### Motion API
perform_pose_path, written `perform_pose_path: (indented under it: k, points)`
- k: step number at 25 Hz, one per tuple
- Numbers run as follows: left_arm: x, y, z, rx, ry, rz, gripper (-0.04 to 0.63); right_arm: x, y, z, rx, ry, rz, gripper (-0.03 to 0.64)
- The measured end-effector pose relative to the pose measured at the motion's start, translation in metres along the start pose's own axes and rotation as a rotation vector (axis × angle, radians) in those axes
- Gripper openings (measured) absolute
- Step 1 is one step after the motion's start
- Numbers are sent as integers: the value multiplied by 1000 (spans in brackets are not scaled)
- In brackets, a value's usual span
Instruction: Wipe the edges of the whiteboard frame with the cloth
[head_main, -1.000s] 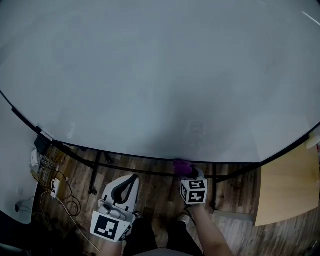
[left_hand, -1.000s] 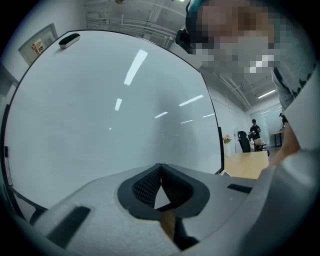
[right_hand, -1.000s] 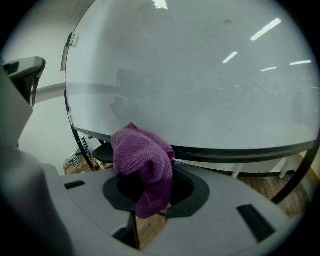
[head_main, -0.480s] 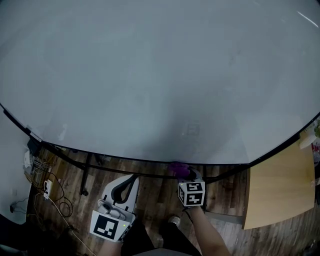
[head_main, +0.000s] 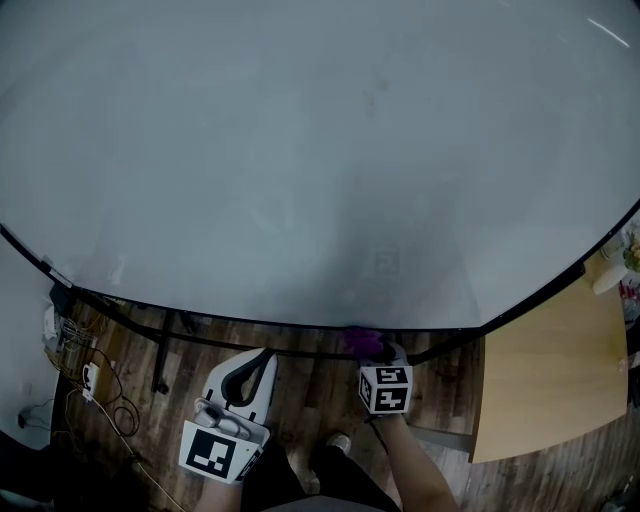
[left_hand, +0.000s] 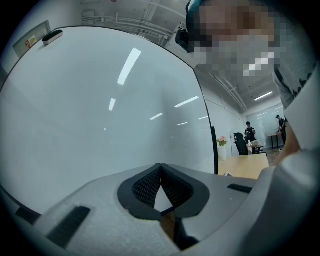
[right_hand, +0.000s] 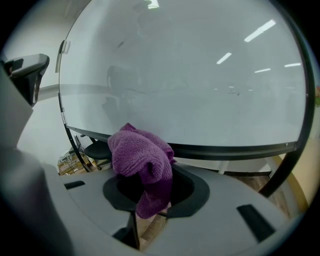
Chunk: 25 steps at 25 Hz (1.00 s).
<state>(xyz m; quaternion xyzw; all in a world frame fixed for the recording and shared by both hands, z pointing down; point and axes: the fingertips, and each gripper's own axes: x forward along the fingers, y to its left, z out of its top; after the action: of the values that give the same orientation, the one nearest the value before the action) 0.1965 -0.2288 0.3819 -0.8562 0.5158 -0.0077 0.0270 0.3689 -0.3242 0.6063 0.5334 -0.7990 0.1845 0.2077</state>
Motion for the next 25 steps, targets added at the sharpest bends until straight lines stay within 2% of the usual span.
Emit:
perform_pose_path:
  k: [16, 20, 25]
  points:
    - [41, -61, 8, 14, -23, -48, 15, -30, -91, -13, 58, -9, -80, 103]
    - [52, -75, 20, 21, -84, -83, 17, -39, -114, -16, 74, -13, -112, 103]
    - [61, -84, 2, 16, 8, -75, 15, -47, -141, -19, 101, -20, -151, 103]
